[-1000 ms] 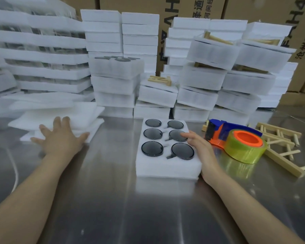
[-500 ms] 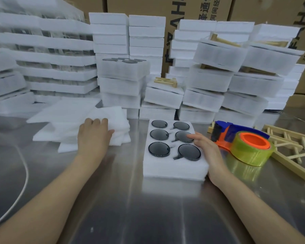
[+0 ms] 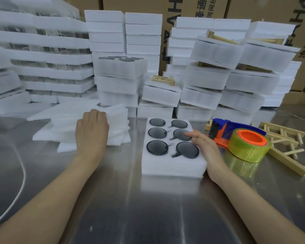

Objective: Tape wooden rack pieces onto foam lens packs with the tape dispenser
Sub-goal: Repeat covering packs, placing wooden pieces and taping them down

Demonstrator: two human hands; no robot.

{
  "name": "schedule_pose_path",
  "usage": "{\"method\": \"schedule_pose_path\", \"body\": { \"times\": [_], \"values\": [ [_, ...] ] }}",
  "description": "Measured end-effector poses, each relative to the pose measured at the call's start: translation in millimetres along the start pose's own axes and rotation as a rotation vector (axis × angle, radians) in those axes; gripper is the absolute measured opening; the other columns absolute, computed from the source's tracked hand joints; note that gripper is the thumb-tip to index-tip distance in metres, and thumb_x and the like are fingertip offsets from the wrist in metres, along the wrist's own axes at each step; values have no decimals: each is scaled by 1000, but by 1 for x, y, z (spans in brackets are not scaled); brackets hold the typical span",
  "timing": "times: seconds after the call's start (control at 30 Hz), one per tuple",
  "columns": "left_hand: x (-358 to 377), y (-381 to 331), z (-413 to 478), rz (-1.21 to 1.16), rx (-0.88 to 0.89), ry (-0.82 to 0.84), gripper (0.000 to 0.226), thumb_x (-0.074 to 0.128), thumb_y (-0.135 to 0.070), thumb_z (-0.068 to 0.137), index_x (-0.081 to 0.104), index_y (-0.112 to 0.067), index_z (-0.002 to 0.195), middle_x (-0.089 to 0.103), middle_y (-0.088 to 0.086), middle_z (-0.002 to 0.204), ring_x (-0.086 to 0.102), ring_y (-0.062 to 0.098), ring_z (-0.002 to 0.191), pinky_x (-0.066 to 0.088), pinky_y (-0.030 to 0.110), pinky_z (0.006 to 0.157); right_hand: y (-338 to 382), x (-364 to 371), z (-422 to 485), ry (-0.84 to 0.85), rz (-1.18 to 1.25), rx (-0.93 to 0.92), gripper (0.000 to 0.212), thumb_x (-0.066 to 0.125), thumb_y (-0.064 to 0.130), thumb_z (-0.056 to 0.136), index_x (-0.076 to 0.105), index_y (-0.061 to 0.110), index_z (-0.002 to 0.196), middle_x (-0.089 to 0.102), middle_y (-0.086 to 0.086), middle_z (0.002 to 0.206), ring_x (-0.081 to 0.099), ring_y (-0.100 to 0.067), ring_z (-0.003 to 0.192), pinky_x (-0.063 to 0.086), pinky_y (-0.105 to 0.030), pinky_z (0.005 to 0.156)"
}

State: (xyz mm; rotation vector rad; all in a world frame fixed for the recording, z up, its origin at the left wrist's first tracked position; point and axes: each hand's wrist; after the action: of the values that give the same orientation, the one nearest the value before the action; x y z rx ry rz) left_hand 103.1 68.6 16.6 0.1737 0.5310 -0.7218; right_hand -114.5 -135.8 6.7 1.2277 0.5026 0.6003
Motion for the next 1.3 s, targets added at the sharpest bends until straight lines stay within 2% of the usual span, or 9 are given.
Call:
{"method": "schedule_pose_path", "body": {
  "times": [0.2, 0.33, 0.47, 0.53, 0.6, 0.9, 1.03, 1.17, 1.3],
  "values": [
    [-23, -23, 0, -534, 53, -277, 25, 40, 4, 97, 55, 1, 116, 53, 17, 111, 44, 31, 103, 39, 56, 101, 2, -1, -1, -2, -28, 14, 35, 47, -2, 91, 73, 20, 83, 63, 6, 109, 58, 19, 88, 42, -2, 76],
    [-32, -47, -7, -726, 300, -330, 22, 35, -3, 101, 52, -12, 112, 42, 9, 113, 42, 30, 107, 34, 42, 108, 6, 1, -1, -51, 187, 264, 38, 50, 39, 96, 78, 24, 76, 69, -6, 116, 63, -23, 112, 44, -43, 105],
    [-23, -58, -19, -759, 497, -112, 57, 54, 27, 75, 52, -13, 115, 43, 8, 120, 45, 29, 112, 33, 30, 107, 9, -6, -1, -31, 366, 252, 61, 50, 61, 86, 72, 8, 108, 66, -10, 123, 60, -27, 117, 40, -41, 107],
    [-16, -57, -22, -769, 484, -24, 57, 58, 25, 76, 53, -14, 117, 43, 9, 123, 46, 27, 115, 33, 23, 106, 13, -9, -3, -25, 348, 241, 38, 66, 43, 84, 73, 11, 104, 71, -13, 110, 67, -30, 104, 50, -38, 93],
    [-8, -58, -25, -857, 379, 19, 34, 50, 4, 91, 55, -14, 120, 45, 10, 127, 48, 21, 118, 34, 20, 106, 13, -10, -4, 16, 270, 212, 10, 69, 24, 85, 77, 17, 84, 74, -12, 101, 70, -29, 94, 54, -37, 85],
    [6, -76, -7, -1345, -903, 283, 28, 38, -13, 100, 63, -9, 112, 60, 9, 125, 59, 26, 112, 45, 38, 102, 12, -4, -1, -75, 53, 199, 22, 74, 28, 81, 60, 14, 71, 68, -8, 91, 67, -21, 78, 54, -32, 71],
    [-5, -92, -15, -1750, -948, 782, 37, 45, -29, 96, 61, -12, 125, 68, 6, 119, 64, 25, 110, 50, 34, 91, 14, -6, -3, -21, 24, 268, 23, 74, 31, 82, 62, 17, 67, 73, -1, 72, 67, -16, 61, 48, -23, 57],
    [-6, -92, -17, -1721, -764, 818, 32, 45, -9, 94, 59, -24, 119, 73, -7, 107, 69, 11, 96, 55, 21, 72, 15, -3, -4, -59, 20, 277, 24, 73, 34, 81, 58, 17, 72, 70, -2, 75, 65, -21, 70, 46, -32, 70],
    [-12, -92, -17, -1663, -844, 822, 38, 51, -15, 95, 52, -35, 127, 68, -16, 111, 64, 6, 103, 49, 20, 84, 16, 1, -8, -77, -31, 295, 26, 67, 35, 86, 50, 17, 76, 63, -3, 83, 60, -22, 77, 44, -34, 72]
  ]
}}
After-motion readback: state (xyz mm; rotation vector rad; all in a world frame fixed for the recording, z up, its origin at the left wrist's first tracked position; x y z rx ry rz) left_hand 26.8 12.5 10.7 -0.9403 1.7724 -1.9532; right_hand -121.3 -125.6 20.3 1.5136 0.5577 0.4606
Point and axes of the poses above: each hand's wrist, its own z-axis towards the middle knuckle, its own x-axis out of the palm, y = z × x
